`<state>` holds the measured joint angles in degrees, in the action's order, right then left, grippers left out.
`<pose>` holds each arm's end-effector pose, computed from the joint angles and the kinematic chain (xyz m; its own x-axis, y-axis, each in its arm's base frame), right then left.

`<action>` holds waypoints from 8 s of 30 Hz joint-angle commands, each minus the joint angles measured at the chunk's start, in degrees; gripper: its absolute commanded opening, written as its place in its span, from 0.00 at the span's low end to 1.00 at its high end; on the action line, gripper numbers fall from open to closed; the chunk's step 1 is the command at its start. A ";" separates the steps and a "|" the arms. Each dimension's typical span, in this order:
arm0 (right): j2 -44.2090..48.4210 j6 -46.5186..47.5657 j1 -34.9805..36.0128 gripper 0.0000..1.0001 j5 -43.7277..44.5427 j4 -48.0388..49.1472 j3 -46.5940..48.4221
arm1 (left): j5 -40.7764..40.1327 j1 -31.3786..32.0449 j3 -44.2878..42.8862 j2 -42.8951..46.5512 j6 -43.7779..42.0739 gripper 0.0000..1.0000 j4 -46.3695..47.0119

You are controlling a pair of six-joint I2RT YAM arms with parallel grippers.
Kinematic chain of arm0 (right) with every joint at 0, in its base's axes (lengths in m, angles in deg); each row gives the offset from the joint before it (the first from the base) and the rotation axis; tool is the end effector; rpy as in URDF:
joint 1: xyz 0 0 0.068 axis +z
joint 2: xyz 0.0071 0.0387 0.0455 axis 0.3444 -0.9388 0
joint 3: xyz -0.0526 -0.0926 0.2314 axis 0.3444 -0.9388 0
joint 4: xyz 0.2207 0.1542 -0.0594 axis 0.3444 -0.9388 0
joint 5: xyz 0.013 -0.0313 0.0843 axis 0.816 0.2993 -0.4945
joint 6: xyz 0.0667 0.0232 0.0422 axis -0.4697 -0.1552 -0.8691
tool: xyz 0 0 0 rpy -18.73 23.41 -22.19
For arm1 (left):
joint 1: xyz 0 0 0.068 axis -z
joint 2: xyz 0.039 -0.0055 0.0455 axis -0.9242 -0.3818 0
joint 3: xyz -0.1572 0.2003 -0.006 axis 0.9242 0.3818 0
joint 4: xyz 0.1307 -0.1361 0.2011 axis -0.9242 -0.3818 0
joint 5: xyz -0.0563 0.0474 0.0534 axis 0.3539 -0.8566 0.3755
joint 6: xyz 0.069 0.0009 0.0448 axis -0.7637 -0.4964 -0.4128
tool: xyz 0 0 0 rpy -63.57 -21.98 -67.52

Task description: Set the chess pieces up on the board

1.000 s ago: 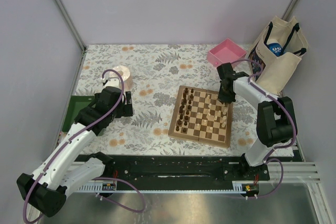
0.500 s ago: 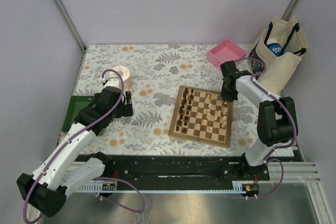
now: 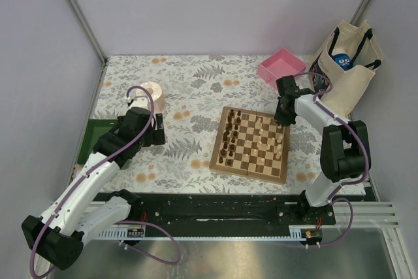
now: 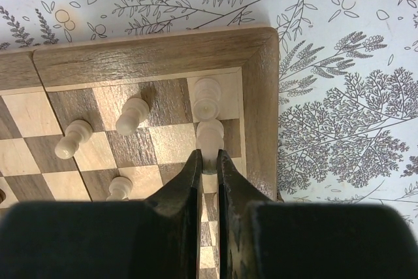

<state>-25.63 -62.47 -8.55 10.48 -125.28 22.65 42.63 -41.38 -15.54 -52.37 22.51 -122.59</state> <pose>0.3534 0.0580 0.1508 -0.8783 0.2314 -0.4184 0.2602 0.9655 -0.0121 0.2107 -0.0751 0.2559 -0.6847 -0.0606 -0.7263 -0.0718 0.9973 -0.0155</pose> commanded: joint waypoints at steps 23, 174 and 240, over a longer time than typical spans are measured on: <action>3.63 -0.75 -1.22 0.11 -1.82 0.93 -2.84 | 1.85 -0.95 -1.04 -0.70 -0.73 0.99 2.29; 12.42 2.67 0.27 0.17 -4.10 -2.85 -4.95 | 1.94 -1.30 -0.61 0.27 -0.64 0.99 2.12; 17.86 2.94 -0.96 0.51 -5.15 -1.71 -5.30 | 3.00 -2.00 -0.87 -0.79 -0.90 0.99 2.29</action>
<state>-13.45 -60.43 -9.44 4.47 -126.11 15.37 44.92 -43.06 -15.54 -53.75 22.34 -122.42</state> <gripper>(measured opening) 0.507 0.988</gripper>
